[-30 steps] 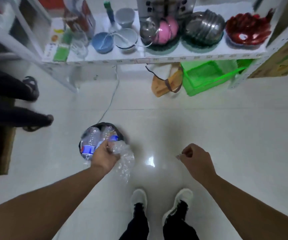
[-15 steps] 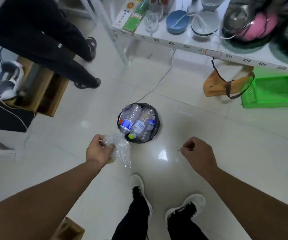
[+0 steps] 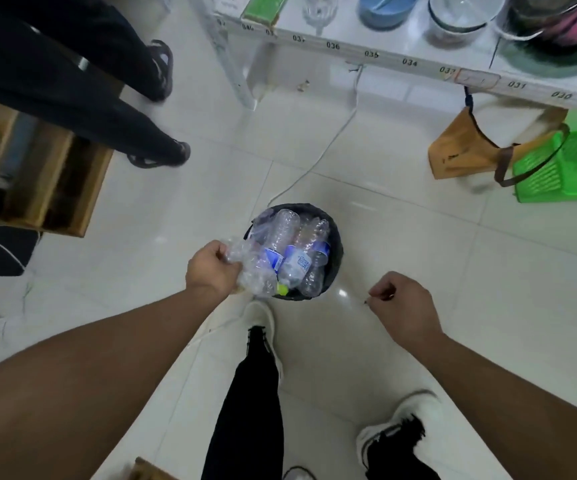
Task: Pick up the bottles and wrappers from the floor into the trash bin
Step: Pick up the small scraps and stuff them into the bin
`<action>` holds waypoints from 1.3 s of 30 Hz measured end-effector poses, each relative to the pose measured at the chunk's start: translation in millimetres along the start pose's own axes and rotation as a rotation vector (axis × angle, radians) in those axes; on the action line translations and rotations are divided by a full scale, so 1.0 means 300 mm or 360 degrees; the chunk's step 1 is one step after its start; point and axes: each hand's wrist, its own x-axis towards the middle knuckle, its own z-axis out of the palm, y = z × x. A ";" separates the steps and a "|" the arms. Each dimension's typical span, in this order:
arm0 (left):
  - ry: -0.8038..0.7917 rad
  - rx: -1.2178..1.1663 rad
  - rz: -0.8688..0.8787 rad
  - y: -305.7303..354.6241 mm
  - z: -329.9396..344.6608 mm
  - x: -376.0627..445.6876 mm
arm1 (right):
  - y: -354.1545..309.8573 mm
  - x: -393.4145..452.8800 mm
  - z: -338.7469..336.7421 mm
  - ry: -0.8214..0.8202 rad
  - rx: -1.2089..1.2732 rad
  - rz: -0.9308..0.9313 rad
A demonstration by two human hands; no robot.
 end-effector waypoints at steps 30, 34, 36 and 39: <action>-0.0660 0.0418 0.0758 -0.038 0.304 0.467 | -0.023 0.421 0.525 0.0352 -0.0088 0.0301; -0.0453 0.0692 0.0981 -0.053 0.240 0.442 | 0.009 0.357 0.474 0.0279 -0.0125 0.0279; -0.0387 0.0678 0.0940 -0.061 0.218 0.429 | 0.026 0.326 0.457 0.0265 -0.0115 0.0289; -0.0294 0.0578 0.0867 -0.069 0.191 0.407 | 0.052 0.286 0.434 0.0241 -0.0102 0.0325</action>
